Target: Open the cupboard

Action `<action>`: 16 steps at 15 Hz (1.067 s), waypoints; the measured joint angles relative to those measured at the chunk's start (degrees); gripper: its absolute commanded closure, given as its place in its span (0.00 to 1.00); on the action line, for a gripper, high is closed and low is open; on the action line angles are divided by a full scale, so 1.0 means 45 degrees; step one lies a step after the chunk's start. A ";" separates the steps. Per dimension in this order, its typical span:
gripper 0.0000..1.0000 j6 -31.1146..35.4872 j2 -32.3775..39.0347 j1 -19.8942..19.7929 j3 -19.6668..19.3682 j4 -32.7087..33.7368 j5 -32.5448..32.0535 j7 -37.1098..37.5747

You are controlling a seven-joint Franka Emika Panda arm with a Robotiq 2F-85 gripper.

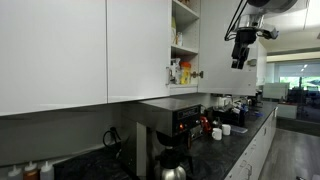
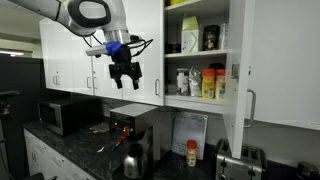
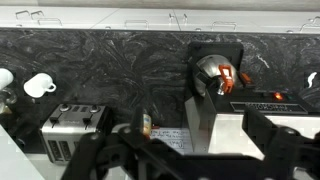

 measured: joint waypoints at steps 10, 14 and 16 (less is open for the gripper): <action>0.00 -0.0251 0.0081 0.0000 0.0019 0.0143 0.0054 0.0037; 0.00 -0.0254 0.0089 0.0000 0.0019 0.0156 0.0054 0.0037; 0.00 -0.0256 0.0090 0.0000 0.0019 0.0161 0.0054 0.0037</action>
